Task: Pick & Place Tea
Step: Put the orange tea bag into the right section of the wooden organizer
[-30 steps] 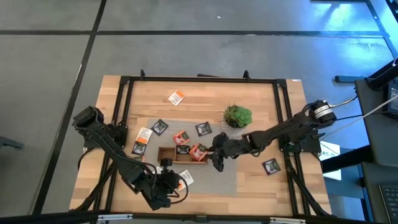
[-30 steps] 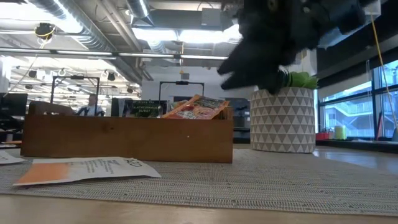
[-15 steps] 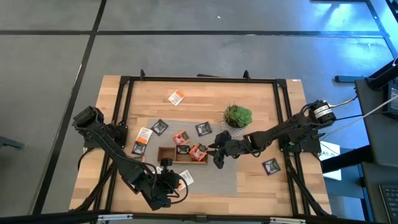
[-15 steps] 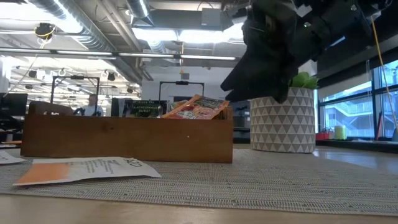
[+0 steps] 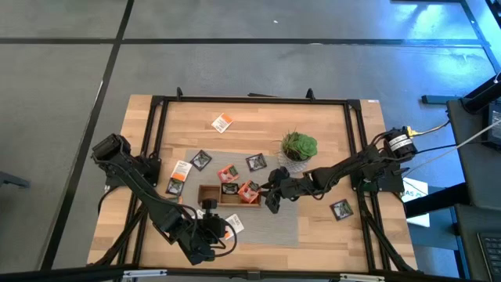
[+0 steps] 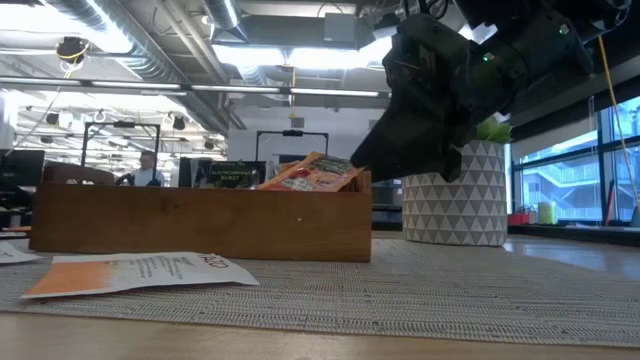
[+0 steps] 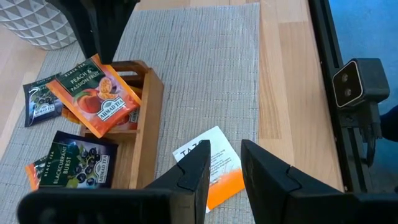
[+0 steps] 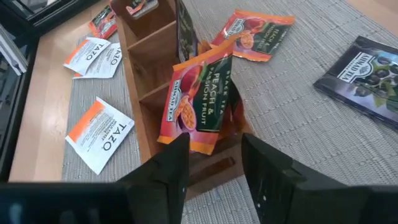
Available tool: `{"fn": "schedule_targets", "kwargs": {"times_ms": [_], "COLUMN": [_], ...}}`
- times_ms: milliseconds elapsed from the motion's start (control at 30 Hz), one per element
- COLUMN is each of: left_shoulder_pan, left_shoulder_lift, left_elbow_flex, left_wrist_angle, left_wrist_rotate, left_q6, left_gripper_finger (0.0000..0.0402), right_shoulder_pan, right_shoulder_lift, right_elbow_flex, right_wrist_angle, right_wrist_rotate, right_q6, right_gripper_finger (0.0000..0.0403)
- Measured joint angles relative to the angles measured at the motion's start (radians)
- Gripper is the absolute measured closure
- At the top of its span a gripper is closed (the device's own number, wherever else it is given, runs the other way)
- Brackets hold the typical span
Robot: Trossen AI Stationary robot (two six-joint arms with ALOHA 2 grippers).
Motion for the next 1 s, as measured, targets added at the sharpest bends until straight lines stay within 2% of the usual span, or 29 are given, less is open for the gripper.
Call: {"fn": "schedule_targets", "kwargs": {"times_ms": [300, 467, 633, 900, 1000], "left_shoulder_pan": [0.000, 0.000, 0.000, 0.000, 0.000], "left_shoulder_lift": [0.000, 0.000, 0.000, 0.000, 0.000], "left_elbow_flex": [0.000, 0.000, 0.000, 0.000, 0.000], "left_wrist_angle": [0.000, 0.000, 0.000, 0.000, 0.000], "left_wrist_rotate": [0.000, 0.000, 0.000, -0.001, -0.001], "left_q6": [0.000, 0.000, 0.000, 0.000, 0.000], "left_gripper_finger": [0.0315, 0.0315, 0.0315, 0.0316, 0.0315], "right_shoulder_pan": [0.000, 0.000, 0.000, 0.000, 0.000], "right_shoulder_lift": [0.000, 0.000, -0.008, -0.101, -0.121], "right_elbow_flex": [0.000, 0.000, 0.000, 0.001, 0.001], "right_wrist_angle": [0.001, 0.004, 0.005, 0.001, -0.019], "right_wrist_rotate": [-0.005, -0.006, -0.006, -0.009, -0.065], "right_q6": [-0.005, -0.032, -0.056, -0.140, -0.186], "right_gripper_finger": [0.0357, 0.0391, 0.0397, 0.0400, 0.0400]}}
